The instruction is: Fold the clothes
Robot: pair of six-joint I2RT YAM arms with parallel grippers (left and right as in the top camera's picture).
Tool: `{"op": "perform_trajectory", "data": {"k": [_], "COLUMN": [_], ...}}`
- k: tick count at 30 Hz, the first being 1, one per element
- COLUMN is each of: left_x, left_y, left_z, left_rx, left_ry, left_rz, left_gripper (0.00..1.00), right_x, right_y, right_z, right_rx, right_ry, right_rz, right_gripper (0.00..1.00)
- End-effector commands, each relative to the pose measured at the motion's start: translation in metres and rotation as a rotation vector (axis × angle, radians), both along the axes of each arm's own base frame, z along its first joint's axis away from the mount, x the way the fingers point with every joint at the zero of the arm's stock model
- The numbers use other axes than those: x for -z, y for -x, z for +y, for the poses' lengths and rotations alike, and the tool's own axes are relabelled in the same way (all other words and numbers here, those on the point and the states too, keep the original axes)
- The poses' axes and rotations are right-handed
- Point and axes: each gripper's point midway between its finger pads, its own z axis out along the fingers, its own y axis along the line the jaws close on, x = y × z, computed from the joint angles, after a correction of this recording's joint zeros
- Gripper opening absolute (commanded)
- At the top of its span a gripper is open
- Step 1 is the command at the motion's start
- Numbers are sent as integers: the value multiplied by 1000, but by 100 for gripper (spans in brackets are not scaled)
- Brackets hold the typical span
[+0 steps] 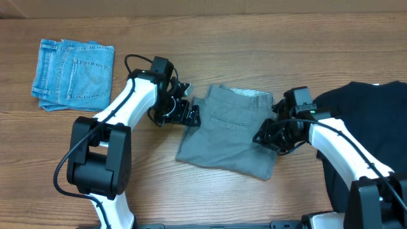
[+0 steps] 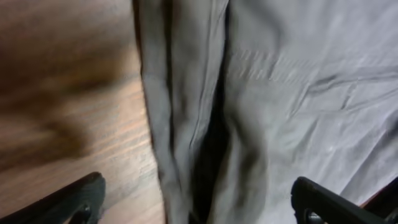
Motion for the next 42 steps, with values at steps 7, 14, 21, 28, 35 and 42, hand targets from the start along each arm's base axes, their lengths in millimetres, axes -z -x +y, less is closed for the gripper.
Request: {"op": "perform_trajectory", "data": {"k": [7,14,21,28,35,42], "left_x": [-12,-1,5,-11,-15,-10], "left_y": [14,24,30,44,43,44], "left_z": [-36,-33,-17,-7,-5,12], "left_rx": [109,157,161,151,152,157], "left_ry": [130,-2,-93,-117,-130,-228], "left_rz": [-5,-10,12,106,107,104], "left_gripper": [83,59,4,4,4,4], "right_x": [-20,-11,4,9,5,18], "right_y": [-34,-23,-9,-7,-7,-1], "right_z": [-19,-39,-42,-34,-23,-29], "right_rx": [23,56,54,35,-5,23], "right_ry": [28,134,150,99,44,94], "right_rz": [-111,-49,-3,-2,-20,-1], "right_gripper": [50,54,56,43,36,11]}}
